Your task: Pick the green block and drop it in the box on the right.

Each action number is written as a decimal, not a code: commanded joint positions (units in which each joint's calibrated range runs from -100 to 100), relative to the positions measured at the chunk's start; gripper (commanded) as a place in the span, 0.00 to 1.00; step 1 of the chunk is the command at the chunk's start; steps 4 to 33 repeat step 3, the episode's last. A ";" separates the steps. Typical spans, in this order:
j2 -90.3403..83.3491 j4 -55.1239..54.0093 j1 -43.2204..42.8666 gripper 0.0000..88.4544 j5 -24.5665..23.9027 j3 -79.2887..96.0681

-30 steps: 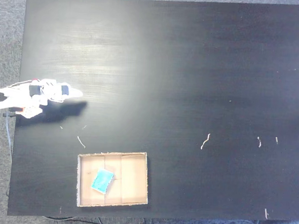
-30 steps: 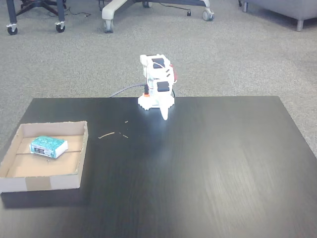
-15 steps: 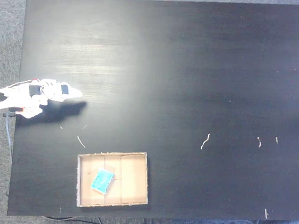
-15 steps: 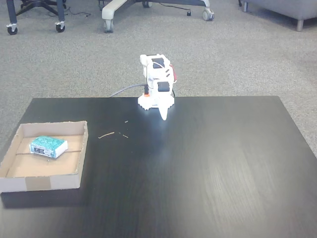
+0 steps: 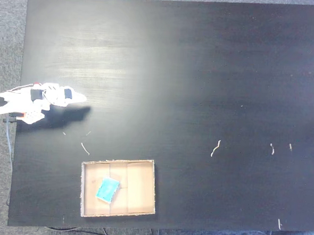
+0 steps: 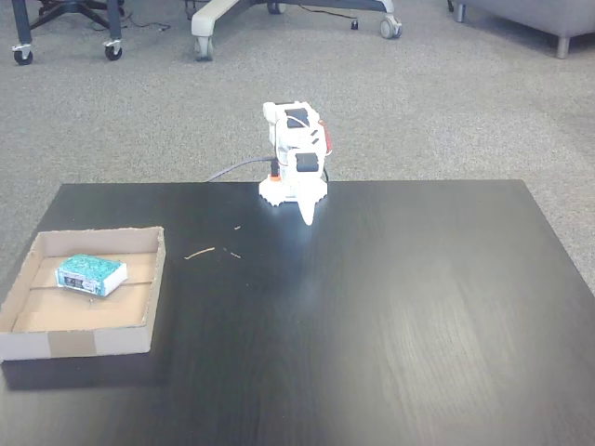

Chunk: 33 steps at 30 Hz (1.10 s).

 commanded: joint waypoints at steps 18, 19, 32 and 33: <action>-0.39 0.08 0.58 0.00 0.10 1.33; -0.39 0.08 0.58 0.00 0.10 1.33; -0.39 0.08 0.58 0.00 0.10 1.33; -0.39 0.08 0.58 0.00 0.10 1.33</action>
